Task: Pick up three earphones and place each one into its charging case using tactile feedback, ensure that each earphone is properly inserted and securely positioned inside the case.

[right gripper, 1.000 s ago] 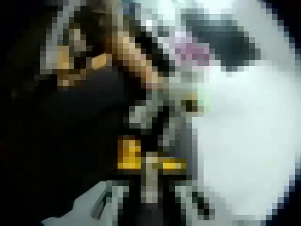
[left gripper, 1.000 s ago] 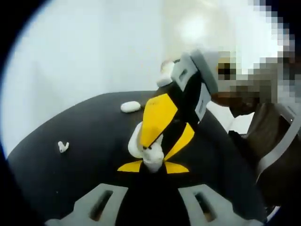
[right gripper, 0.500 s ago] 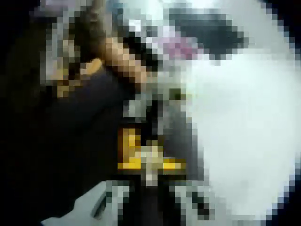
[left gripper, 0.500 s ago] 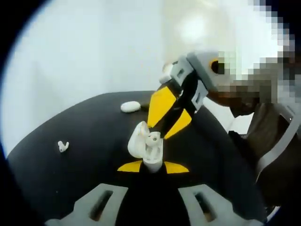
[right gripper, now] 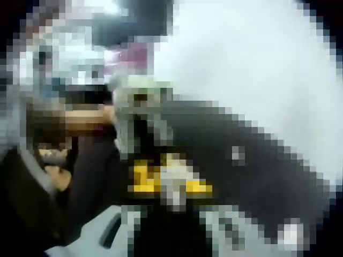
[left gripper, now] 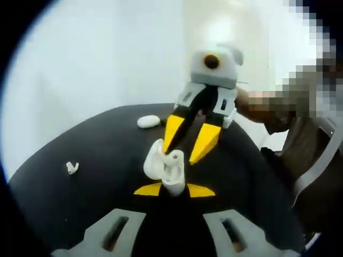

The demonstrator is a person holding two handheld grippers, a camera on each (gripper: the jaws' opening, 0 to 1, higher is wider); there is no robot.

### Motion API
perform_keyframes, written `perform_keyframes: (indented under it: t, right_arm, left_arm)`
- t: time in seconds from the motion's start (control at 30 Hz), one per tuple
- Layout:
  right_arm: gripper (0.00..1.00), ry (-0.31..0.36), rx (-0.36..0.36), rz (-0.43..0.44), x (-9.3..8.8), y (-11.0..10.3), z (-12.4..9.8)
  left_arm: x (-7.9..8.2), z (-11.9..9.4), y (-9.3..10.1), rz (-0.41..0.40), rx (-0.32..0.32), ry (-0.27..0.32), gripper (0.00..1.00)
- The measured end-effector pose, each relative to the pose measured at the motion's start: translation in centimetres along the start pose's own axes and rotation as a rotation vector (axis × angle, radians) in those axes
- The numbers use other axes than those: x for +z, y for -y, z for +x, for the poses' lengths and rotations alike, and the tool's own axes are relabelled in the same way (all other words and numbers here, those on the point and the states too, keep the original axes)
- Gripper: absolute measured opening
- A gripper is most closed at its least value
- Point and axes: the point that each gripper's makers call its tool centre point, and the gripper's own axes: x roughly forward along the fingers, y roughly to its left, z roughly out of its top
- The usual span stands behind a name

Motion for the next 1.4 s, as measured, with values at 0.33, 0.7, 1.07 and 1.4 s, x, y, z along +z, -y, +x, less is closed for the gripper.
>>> perform_keyframes:
  t: [0.33, 0.7, 1.07, 1.4]
  right_arm:
    - [0.14, 0.011, -0.067, -0.048, 0.4, 0.1, 0.6]
    - [0.13, 0.047, -0.07, -0.253, 1.8, -1.0, 0.0]
    - [0.08, -0.004, -0.212, -0.142, 0.3, 3.8, -4.9]
    - [0.12, -0.072, -0.134, 0.073, -4.1, 4.3, -3.6]
  left_arm:
    - [0.1, 0.0, 0.2, 0.026, 0.004, 0.0, 0.14]
    - [0.2, 0.0, 0.1, -0.02, -0.015, 0.002, 0.14]
    - [0.2, 0.1, 0.1, -0.006, -0.011, 0.0, 0.14]
    - [0.1, 0.0, 0.1, 0.0, -0.01, 0.001, 0.14]
